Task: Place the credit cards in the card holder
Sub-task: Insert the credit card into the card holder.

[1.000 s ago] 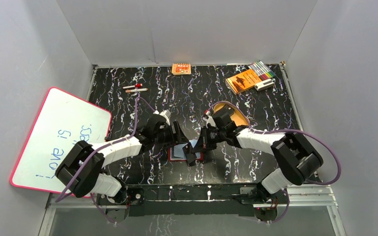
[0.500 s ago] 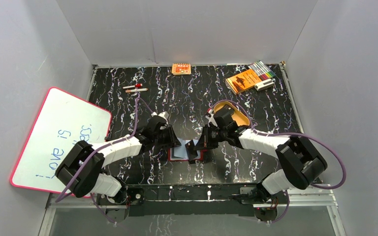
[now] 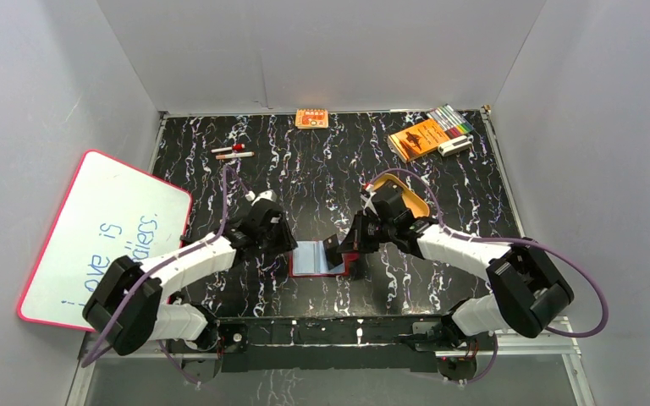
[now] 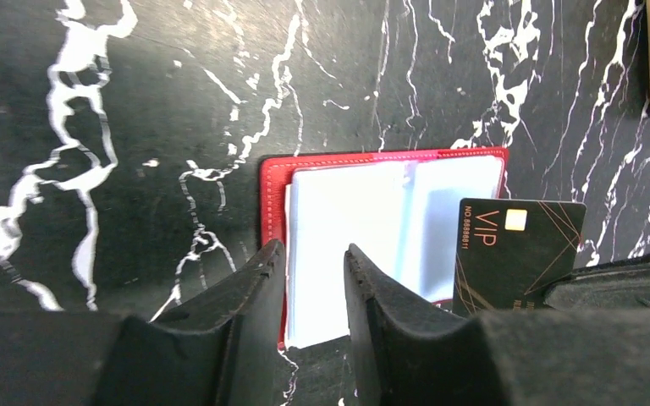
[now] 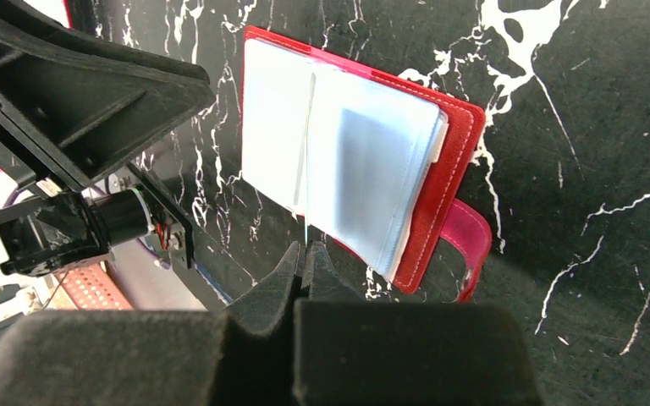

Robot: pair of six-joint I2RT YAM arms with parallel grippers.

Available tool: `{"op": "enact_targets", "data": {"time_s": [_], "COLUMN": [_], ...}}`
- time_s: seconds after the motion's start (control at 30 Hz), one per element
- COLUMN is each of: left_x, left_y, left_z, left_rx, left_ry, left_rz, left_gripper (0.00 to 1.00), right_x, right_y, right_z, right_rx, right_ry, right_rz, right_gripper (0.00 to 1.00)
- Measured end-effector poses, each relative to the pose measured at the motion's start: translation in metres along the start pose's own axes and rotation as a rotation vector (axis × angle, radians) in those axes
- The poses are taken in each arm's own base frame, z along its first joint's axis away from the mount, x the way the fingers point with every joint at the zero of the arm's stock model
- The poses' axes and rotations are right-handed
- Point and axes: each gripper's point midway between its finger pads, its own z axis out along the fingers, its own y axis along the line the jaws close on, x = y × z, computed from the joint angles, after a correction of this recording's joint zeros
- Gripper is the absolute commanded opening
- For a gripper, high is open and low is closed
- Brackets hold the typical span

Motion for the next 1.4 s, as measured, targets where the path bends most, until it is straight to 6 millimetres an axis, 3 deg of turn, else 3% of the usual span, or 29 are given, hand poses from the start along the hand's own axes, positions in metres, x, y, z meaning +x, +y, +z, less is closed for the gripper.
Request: {"op": "enact_targets", "data": {"time_s": [0.27, 0.47, 0.77, 1.4], "left_x": [-0.024, -0.02, 0.01, 0.007], "left_y": [-0.006, -0.024, 0.004, 0.018], "left_z": [-0.027, -0.017, 0.007, 0.003], "left_rx": [0.019, 0.112, 0.02, -0.046], "left_ry": [-0.112, -0.08, 0.015, -0.024], "left_rz": [0.008, 0.007, -0.007, -0.036], "left_gripper": [0.34, 0.25, 0.19, 0.19], "right_x": [-0.01, -0.012, -0.003, 0.017], "right_y": [0.014, 0.014, 0.003, -0.004], "right_z": [0.001, 0.015, 0.024, 0.037], "right_rx": [-0.051, -0.069, -0.05, -0.033], "right_ry": [-0.039, -0.036, -0.003, 0.076], "right_rz": [-0.012, 0.032, 0.083, 0.117], "right_gripper": [0.0, 0.0, 0.0, 0.0]}}
